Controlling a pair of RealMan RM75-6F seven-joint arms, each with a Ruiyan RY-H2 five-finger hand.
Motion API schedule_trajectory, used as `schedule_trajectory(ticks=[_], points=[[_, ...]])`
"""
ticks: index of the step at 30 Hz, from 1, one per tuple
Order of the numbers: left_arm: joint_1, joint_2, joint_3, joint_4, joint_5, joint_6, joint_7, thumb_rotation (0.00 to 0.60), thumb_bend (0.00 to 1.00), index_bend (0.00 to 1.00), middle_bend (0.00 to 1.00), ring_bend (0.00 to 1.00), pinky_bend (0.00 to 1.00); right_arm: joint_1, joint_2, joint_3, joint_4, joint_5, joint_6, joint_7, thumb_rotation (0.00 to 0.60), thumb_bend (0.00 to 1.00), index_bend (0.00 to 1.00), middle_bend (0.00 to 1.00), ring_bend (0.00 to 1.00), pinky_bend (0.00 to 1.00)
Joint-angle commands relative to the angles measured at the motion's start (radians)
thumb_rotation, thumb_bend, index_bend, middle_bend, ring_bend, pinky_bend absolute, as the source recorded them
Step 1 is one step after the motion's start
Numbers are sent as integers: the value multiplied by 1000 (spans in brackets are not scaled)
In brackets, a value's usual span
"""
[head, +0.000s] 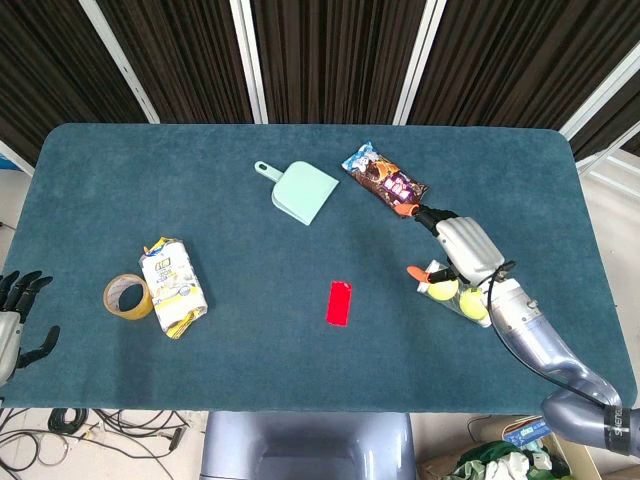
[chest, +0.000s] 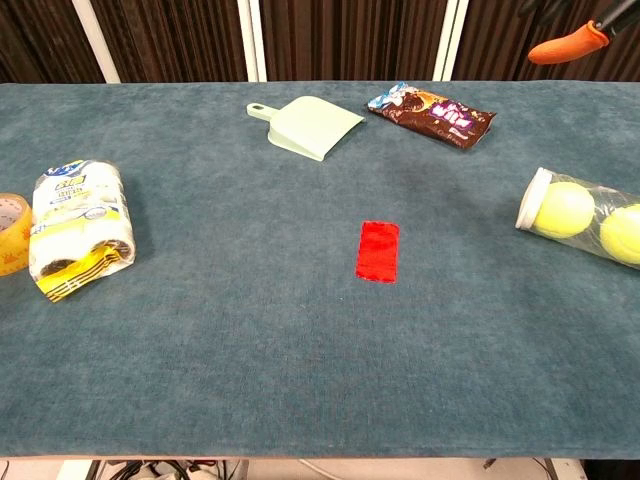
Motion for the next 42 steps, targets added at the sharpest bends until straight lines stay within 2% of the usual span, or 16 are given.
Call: schedule_trajectory(ticks=[1,12,16,27,31,33,37,40,42], points=[[1,1,2,2,4,2,6,600,368,162,112,0,18,-6,-6,-3,-5,10,14,2,600,156,182,182,242,241],[-1,1,2,-4,-4,-4,14,600,369,160,109,0,18,11,-25,-15,-7,35,24,-75,600,156,182,181,243,242],[3,3,5,-4,0,1,10,600,369,160,109,0,18,-12,-27,-22,-44,61,70,-120,600,156,182,181,243,242],[1,1,4,-15,-8,-5,22,600,369,158,108,0,18,-17,-5,-27,-67,112,92,-216,600,156,182,182,237,242],[0,1,5,-16,-10,-6,27,600,370,158,108,0,18,-18,2,-23,-87,132,96,-225,600,166,183,226,286,252],[1,2,5,-16,-9,-6,26,600,369,158,108,2,18,-12,-3,-36,-114,143,76,-242,600,206,185,297,359,315],[2,5,9,-18,-5,-6,25,600,370,158,107,6,21,3,-51,-54,-140,197,92,-350,600,297,222,489,556,618],[3,6,9,-18,-3,-4,21,600,369,157,107,6,21,19,-78,-52,-168,265,79,-377,600,365,275,643,721,817],[3,5,8,-18,-4,-3,17,600,370,157,108,5,21,42,-77,-50,-200,350,13,-361,600,378,290,715,793,879]])
